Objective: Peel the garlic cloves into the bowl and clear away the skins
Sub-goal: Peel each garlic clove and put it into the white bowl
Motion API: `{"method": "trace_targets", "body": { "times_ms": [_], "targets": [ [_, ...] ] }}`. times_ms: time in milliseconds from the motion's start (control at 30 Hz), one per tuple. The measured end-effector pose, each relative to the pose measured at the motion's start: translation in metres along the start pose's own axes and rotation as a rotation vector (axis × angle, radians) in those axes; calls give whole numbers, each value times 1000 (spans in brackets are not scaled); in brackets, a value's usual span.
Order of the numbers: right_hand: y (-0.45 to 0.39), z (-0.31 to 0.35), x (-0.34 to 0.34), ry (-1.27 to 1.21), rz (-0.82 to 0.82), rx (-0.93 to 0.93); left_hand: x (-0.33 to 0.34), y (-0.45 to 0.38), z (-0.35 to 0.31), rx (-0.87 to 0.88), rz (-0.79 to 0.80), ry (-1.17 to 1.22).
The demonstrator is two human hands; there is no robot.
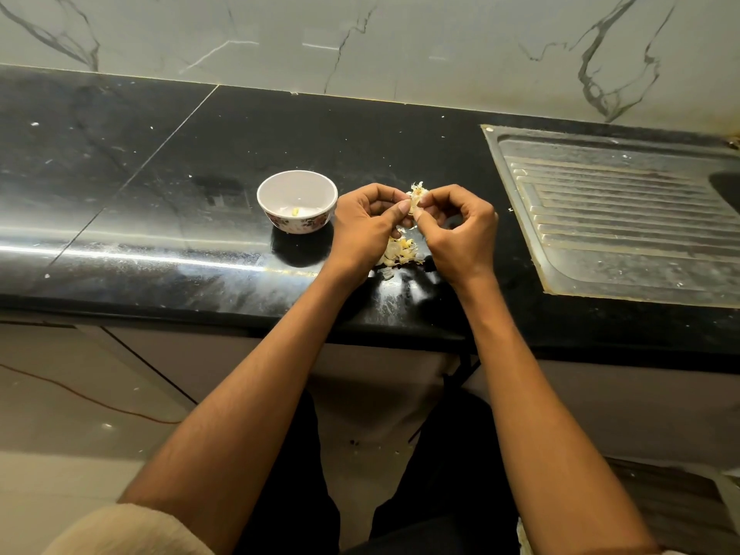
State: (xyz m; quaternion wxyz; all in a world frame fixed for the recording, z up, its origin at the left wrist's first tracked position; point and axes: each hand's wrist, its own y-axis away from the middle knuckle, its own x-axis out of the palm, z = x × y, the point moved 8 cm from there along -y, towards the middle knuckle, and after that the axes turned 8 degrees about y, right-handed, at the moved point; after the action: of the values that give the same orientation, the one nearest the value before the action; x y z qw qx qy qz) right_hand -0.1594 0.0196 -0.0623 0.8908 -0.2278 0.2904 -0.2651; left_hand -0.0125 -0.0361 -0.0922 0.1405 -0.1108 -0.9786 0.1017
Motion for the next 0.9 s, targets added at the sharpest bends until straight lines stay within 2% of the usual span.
{"method": "trace_targets", "body": {
  "times_ms": [267, 633, 900],
  "targets": [
    [1, -4, 3, 30, 13, 20, 2, 1, -1, 21, 26, -64],
    [1, 0, -4, 44, -57, 24, 3, 1, -2, 22, 26, -61],
    [0, -8, -7, 2, -105, 140, 0, 2, -3, 30, 0, -55]
  ]
}}
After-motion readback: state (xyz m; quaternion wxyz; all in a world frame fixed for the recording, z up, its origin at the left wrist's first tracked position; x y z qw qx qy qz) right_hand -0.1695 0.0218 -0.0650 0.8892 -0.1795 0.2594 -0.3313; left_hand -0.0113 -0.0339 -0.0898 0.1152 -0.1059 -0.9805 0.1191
